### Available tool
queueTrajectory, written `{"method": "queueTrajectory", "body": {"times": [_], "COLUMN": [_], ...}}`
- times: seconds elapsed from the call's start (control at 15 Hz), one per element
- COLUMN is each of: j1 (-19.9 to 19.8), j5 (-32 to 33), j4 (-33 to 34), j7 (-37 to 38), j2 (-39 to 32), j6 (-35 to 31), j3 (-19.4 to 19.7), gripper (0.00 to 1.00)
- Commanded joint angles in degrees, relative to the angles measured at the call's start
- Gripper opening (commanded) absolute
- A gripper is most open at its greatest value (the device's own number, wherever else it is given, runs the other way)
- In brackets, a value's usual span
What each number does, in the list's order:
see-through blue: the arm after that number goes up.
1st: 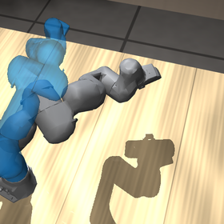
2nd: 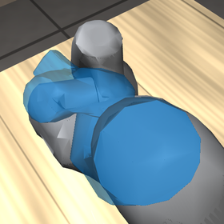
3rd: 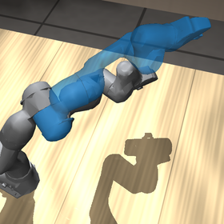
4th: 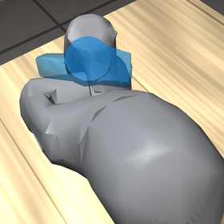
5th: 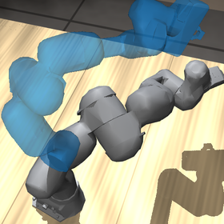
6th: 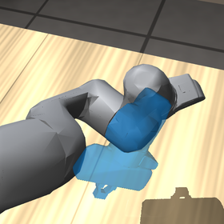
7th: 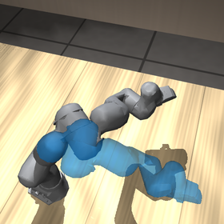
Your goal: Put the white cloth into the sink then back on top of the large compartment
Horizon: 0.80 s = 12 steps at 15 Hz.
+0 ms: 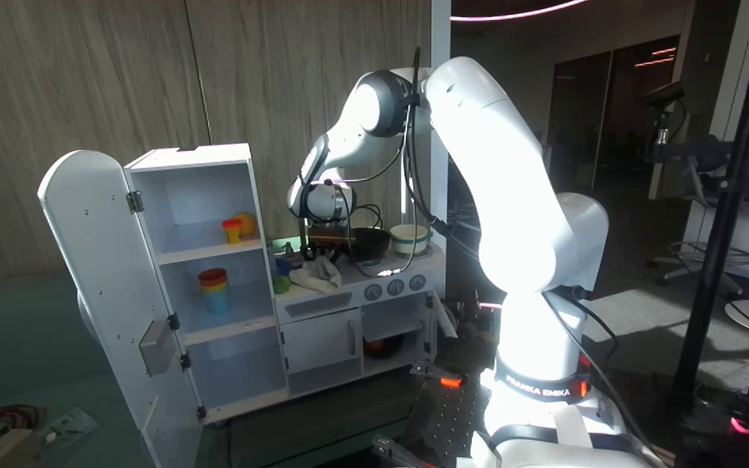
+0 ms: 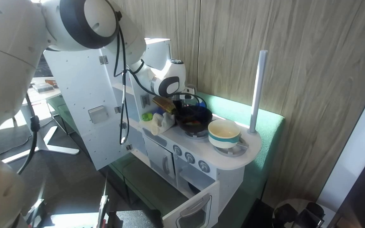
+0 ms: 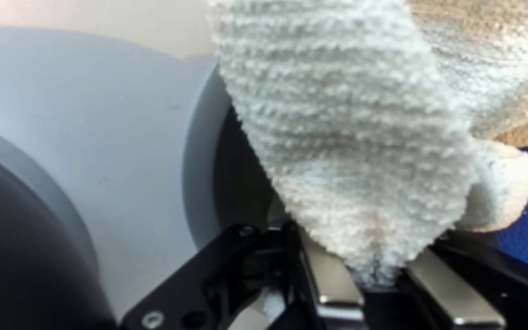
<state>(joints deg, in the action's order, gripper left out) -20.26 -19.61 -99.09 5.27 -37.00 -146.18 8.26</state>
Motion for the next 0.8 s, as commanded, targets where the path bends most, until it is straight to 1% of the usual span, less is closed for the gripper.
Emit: {"method": "queueTrajectory", "body": {"times": [0.0,0.2,0.33,0.4,0.47,0.53,0.73], "j1": [-4.57,-9.19,-12.06,-12.55,-13.78,-14.07,-14.39], "j5": [-5.56,-13.05,-19.2,-22.15,-23.99,-25.85,-29.3], "j4": [-10.54,-15.38,-16.18,-16.11,-16.25,-16.31,-16.54], "j7": [-8.33,-18.87,-26.39,-29.45,-31.6,-33.41,-36.66], "j2": [9.21,14.26,16.38,17.16,17.9,18.6,19.61], "j6": [-7.27,-12.65,-13.63,-12.88,-12.6,-12.18,-12.46], "j3": [-4.11,-9.32,-12.72,-13.38,-14.81,-15.3,-16.42], "gripper": [0.05,0.05,0.05,0.05,0.05,0.05,0.05]}}
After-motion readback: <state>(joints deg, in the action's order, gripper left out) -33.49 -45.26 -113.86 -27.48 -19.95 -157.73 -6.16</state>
